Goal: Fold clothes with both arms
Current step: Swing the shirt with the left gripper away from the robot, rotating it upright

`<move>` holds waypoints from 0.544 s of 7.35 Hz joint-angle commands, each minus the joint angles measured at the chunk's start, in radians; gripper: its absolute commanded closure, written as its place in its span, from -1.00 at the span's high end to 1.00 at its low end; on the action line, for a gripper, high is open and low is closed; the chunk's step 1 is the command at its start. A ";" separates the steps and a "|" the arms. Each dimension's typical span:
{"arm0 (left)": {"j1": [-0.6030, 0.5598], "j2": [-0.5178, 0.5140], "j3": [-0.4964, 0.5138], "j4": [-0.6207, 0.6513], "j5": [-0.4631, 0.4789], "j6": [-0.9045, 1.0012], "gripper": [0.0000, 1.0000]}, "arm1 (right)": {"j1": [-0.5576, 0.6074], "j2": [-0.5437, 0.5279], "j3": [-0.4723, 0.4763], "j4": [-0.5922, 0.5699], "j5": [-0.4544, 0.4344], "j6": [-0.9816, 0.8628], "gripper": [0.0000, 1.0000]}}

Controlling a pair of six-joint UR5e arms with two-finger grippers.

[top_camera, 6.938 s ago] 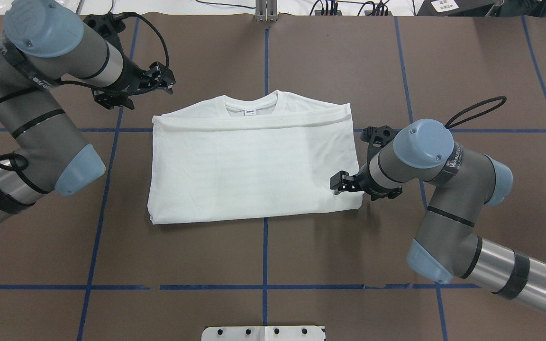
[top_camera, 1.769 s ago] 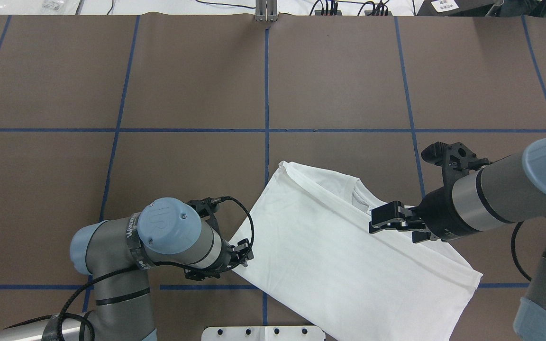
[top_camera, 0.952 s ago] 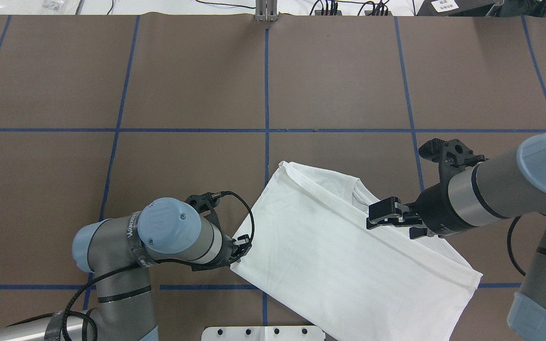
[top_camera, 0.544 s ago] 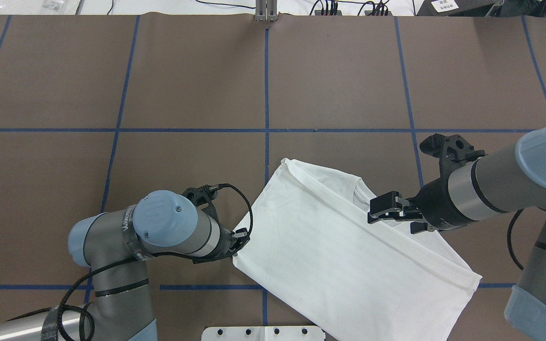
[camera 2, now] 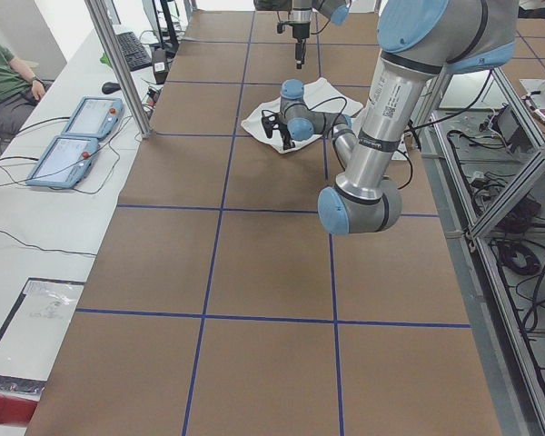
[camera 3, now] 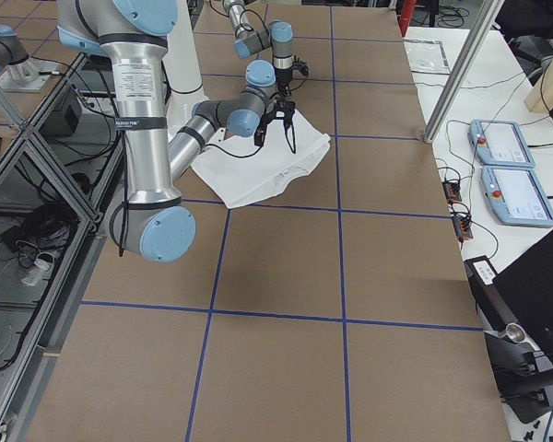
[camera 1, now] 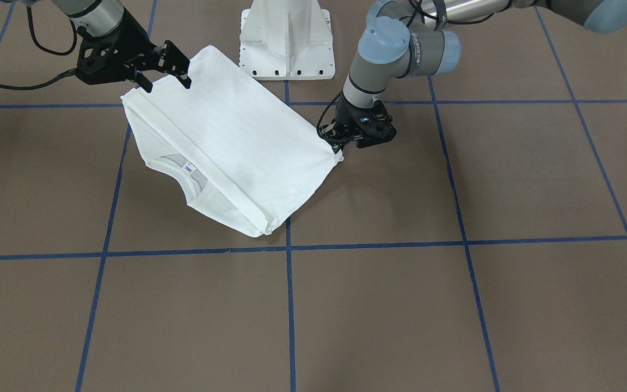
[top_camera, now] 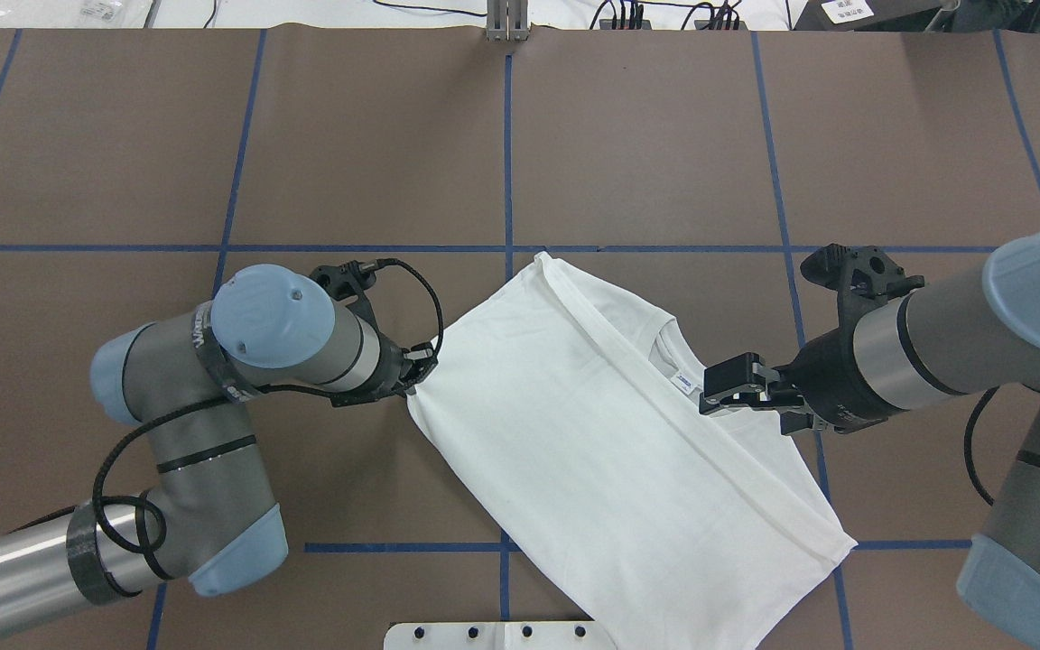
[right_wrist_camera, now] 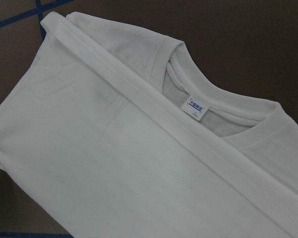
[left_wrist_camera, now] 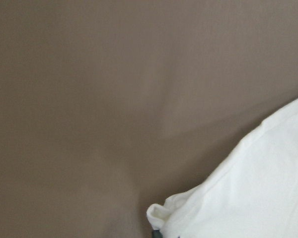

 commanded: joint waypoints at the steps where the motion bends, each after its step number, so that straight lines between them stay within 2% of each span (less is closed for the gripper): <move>1: -0.099 -0.050 0.098 -0.009 -0.001 0.113 -1.00 | 0.004 0.005 -0.010 0.000 -0.026 0.000 1.00; 2: -0.134 -0.102 0.187 -0.044 0.001 0.160 -1.00 | 0.006 0.023 -0.021 -0.002 -0.030 0.000 1.00; 4: -0.194 -0.195 0.439 -0.266 0.001 0.178 -1.00 | 0.007 0.040 -0.039 -0.002 -0.033 0.008 1.00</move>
